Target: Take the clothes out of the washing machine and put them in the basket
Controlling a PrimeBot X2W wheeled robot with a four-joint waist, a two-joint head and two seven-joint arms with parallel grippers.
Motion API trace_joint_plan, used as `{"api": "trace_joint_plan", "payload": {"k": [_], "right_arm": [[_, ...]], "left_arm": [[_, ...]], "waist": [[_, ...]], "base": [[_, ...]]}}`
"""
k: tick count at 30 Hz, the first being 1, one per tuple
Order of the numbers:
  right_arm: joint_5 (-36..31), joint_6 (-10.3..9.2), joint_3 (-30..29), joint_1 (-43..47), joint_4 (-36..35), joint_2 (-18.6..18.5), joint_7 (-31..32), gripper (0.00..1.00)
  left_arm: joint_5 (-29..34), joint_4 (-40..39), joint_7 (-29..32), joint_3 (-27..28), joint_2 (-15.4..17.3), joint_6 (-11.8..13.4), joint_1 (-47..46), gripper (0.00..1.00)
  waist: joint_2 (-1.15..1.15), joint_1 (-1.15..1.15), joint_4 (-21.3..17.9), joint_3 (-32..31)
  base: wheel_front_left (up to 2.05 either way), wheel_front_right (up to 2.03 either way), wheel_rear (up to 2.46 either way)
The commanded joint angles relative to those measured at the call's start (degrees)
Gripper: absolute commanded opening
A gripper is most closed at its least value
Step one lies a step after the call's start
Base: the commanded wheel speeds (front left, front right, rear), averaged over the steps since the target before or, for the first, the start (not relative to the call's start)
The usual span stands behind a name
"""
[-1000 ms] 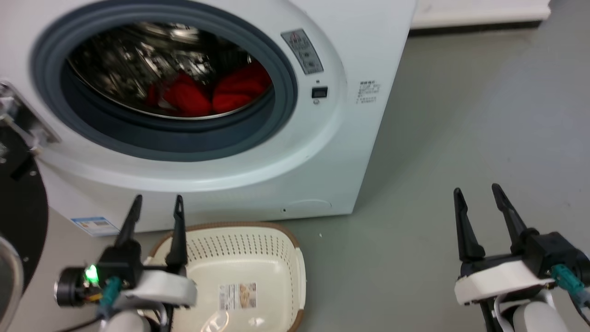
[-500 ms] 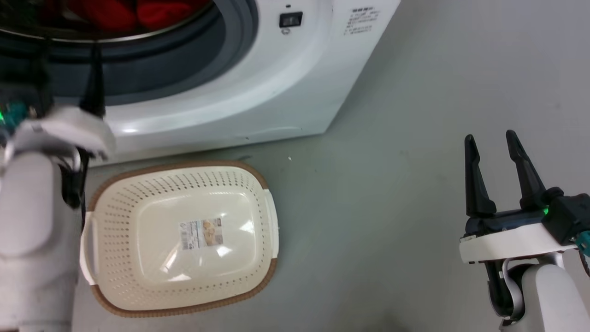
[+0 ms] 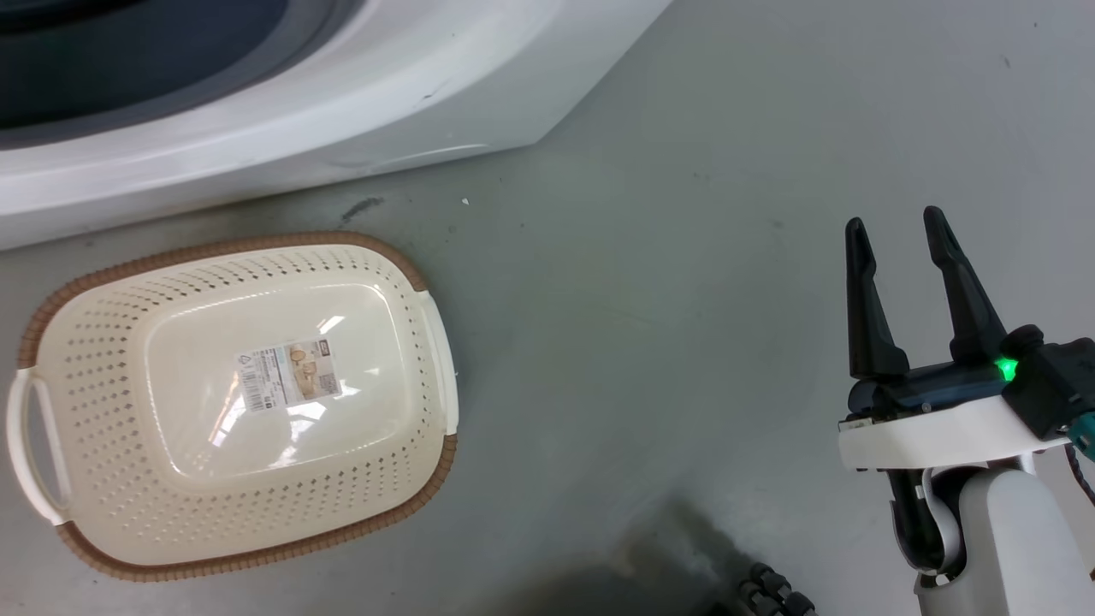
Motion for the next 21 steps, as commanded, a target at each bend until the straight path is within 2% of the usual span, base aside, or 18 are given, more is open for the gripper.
{"api": "trace_joint_plan", "payload": {"k": [1,9,10,17,21], "right_arm": [[0.58,-0.06,0.29,-1.01,-0.47,0.15,-0.12,1.00],[1.20,-0.06,1.93,-1.24,-1.24,0.14,-0.12,1.00],[1.47,-0.06,2.23,-1.14,-1.32,0.13,-0.12,1.00],[2.58,-0.06,3.71,-1.40,-1.78,0.14,-0.12,1.00],[2.87,-0.06,3.68,-1.24,-2.03,0.14,-0.12,1.00]], "left_arm": [[0.52,0.95,2.06,-1.05,1.15,0.00,-2.49,1.00],[-0.30,5.09,11.67,-6.11,3.96,-0.02,-11.02,1.00],[-0.76,6.53,14.33,-7.27,4.26,-0.02,-11.95,1.00],[-1.08,10.19,18.79,-7.85,6.65,0.36,-15.03,1.00],[-1.47,11.54,19.99,-7.80,6.93,0.75,-15.17,1.00]], "waist": [[0.00,-0.01,-0.95,1.64],[0.00,-0.01,-2.41,4.04],[0.00,-0.01,-2.79,4.55],[0.00,-0.01,-5.34,6.72],[0.00,-0.01,-5.86,7.24]], "base": [[0.00,0.00,0.00],[0.00,0.00,0.00],[0.00,0.00,0.00],[0.00,0.00,0.00],[0.00,0.00,0.00]]}}
